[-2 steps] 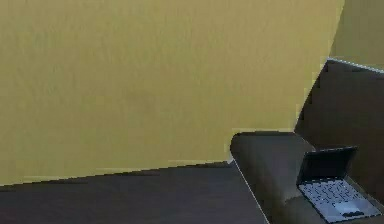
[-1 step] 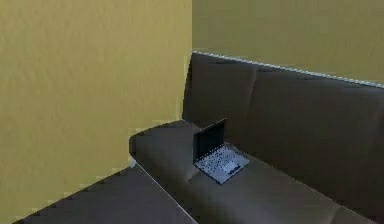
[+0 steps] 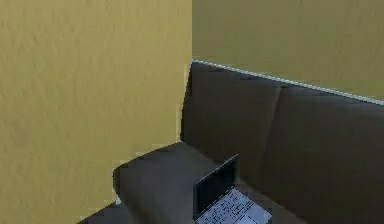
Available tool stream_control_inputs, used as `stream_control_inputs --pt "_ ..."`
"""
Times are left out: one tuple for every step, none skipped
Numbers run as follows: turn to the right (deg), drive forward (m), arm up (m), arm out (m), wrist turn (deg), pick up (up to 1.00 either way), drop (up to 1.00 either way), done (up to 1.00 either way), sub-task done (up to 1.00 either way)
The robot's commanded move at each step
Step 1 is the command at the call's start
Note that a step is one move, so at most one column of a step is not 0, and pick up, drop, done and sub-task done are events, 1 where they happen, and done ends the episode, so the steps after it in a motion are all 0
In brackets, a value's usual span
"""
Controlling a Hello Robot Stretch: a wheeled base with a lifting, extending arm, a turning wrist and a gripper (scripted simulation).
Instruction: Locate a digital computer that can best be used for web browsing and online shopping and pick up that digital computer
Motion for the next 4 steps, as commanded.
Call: stream_control_inputs --pt "-45.0 0.0 0.0 0.0 0.0 0.0 0.0 0.0 0.0" --pt "-24.0 0.0 0.0 0.0 0.0 0.0 0.0 0.0 0.0" --pt "0.0 0.0 0.5 0.0 0.0 0.0 0.0 0.0 0.0" --pt "0.0 0.0 0.04 0.0 0.0 0.0 0.0 0.0 0.0"
